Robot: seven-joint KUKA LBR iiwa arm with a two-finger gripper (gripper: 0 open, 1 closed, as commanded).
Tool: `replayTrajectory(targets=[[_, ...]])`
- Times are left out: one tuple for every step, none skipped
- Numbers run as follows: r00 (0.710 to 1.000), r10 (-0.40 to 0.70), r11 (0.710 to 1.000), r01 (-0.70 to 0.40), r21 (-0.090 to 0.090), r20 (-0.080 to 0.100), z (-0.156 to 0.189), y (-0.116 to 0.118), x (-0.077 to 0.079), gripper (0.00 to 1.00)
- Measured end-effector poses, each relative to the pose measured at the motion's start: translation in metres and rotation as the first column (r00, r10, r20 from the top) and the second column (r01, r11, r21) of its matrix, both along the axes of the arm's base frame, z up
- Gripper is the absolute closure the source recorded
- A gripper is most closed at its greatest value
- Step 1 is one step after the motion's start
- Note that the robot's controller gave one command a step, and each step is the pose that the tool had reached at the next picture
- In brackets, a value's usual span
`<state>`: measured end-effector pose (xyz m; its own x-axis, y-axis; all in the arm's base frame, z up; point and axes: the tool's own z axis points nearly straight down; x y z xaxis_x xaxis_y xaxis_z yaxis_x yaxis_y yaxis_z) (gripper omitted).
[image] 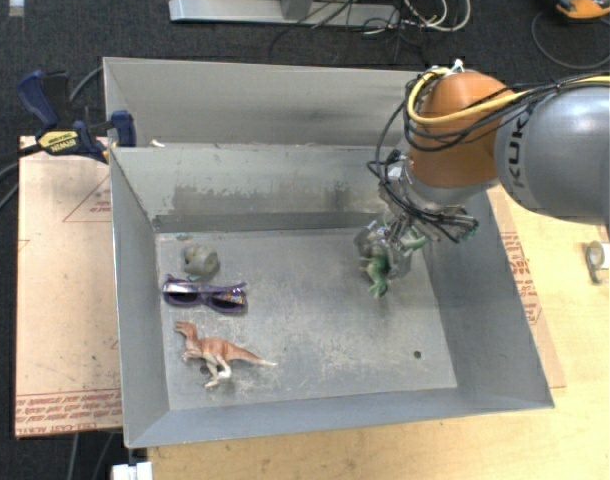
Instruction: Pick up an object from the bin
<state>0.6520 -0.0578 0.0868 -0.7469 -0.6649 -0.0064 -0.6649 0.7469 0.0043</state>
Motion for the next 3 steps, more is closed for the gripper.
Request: replayTrajectory(targets=[[1.0, 0.0, 1.0, 0.0, 0.0, 0.001, 0.015, 0.0, 0.0, 1.0], [1.0, 0.0, 1.0, 0.0, 0.0, 0.005, 0.038, 0.001, 0.001, 1.0], [1.0, 0.0, 1.0, 0.0, 0.001, 0.005, 0.054, 0.001, 0.001, 1.0]])
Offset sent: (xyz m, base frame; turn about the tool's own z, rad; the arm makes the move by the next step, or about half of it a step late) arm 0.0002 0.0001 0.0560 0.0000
